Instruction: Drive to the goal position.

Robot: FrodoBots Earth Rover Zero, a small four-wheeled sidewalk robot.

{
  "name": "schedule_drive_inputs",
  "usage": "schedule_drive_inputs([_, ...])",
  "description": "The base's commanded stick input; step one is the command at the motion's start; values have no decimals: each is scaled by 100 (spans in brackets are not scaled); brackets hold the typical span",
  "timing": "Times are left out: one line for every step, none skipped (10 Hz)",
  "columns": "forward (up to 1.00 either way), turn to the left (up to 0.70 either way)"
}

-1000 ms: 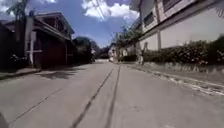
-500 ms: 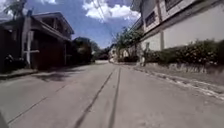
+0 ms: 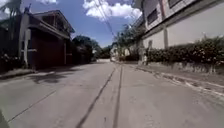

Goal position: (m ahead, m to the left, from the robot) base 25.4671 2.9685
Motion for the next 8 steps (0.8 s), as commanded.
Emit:
schedule_drive_inputs([70,0])
schedule_drive_inputs([70,0])
schedule_drive_inputs([70,0])
schedule_drive_inputs([70,0])
schedule_drive_inputs([70,0])
schedule_drive_inputs([70,0])
schedule_drive_inputs([70,0])
schedule_drive_inputs([70,0])
